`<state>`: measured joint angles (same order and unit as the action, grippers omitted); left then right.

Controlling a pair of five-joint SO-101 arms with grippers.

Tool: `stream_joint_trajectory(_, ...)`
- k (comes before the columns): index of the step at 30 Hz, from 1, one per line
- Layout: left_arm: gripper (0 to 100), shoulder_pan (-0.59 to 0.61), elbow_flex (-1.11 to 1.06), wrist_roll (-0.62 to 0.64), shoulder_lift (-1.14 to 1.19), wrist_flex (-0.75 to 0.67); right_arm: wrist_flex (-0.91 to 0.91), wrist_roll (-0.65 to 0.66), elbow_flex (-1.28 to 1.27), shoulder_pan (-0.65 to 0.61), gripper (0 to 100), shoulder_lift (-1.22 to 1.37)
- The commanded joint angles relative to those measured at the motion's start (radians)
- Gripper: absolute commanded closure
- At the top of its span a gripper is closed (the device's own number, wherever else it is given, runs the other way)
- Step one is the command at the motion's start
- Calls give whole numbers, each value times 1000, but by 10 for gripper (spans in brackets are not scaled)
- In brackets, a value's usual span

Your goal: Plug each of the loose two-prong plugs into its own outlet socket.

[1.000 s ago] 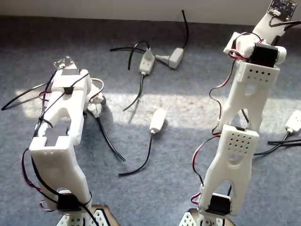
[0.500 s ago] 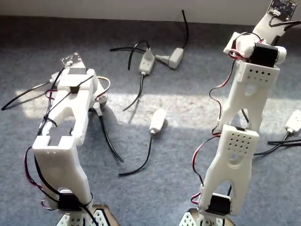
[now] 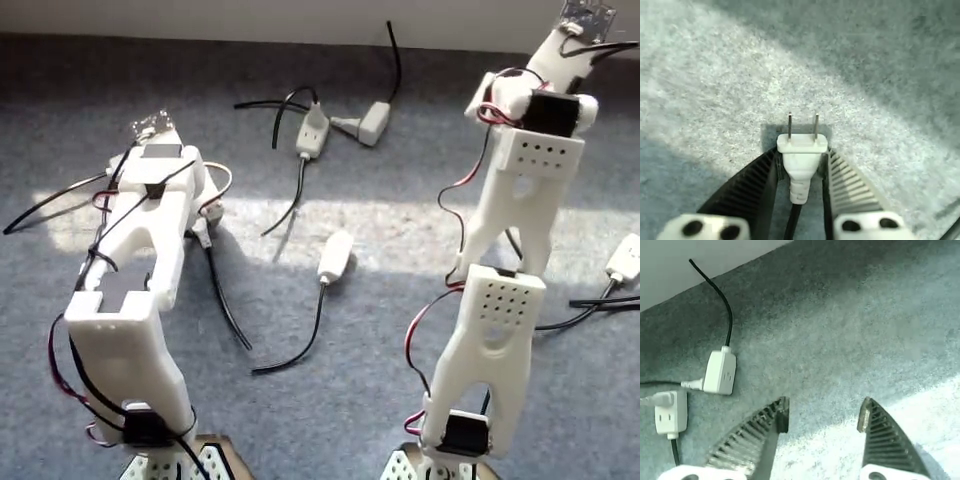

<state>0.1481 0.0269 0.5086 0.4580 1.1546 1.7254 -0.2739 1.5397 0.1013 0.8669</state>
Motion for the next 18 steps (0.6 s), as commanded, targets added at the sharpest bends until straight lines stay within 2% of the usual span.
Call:
stream_joint_trajectory(1,995,81,-38,-6,-137,-5,42,12,-127,-119,767,-27)
stream_joint_trajectory(8,995,136,-156,-6,-237,-8,42,17,-329,-328,767,-145)
stream_joint_trajectory(12,995,128,-185,-6,-243,-38,42,160,-627,-473,767,-340)
stream_joint_trajectory(15,995,131,-228,-6,-245,-104,41,189,-848,-481,767,-487)
stream_joint_trajectory(18,995,131,-246,-6,-251,-115,41,201,-1000,-418,767,-582)
